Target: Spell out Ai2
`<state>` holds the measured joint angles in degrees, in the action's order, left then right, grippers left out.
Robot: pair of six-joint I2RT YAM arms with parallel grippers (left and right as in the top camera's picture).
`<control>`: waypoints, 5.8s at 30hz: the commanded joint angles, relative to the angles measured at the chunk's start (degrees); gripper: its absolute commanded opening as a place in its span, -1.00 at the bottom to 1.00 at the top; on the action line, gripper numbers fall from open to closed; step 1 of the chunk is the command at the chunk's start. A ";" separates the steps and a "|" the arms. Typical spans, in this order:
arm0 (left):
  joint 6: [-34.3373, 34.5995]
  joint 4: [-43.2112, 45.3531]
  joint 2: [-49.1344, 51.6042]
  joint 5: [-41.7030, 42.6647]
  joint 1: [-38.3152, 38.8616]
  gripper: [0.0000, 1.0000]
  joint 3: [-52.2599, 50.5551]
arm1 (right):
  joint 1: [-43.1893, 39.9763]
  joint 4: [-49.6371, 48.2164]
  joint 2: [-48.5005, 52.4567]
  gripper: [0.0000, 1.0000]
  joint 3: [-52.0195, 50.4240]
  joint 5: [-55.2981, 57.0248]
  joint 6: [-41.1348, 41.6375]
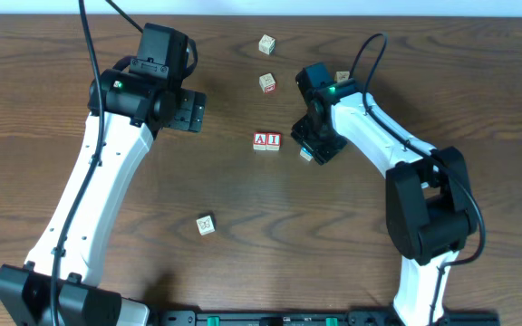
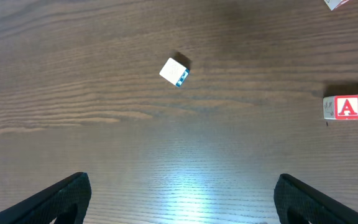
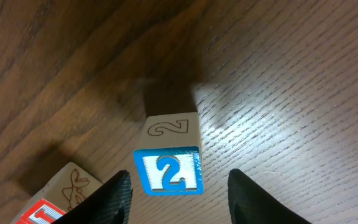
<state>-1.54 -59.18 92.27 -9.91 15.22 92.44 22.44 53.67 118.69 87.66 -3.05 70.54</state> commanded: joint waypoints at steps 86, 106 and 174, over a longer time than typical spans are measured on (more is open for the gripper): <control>-0.42 -0.17 0.20 -1.01 0.13 0.91 -0.13 | 1.46 -3.41 2.12 -0.10 4.50 0.68 -44.46; -0.42 -0.17 0.20 -1.01 0.13 0.91 -0.13 | -1.11 0.72 -1.05 -0.10 3.67 14.10 -46.05; -0.42 -0.17 0.20 -1.01 0.13 0.91 -0.13 | 1.22 -4.00 3.32 -0.13 1.42 1.36 -42.27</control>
<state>-1.54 -59.18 92.27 -9.91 15.22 92.44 23.11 49.87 121.47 89.47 -0.71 27.22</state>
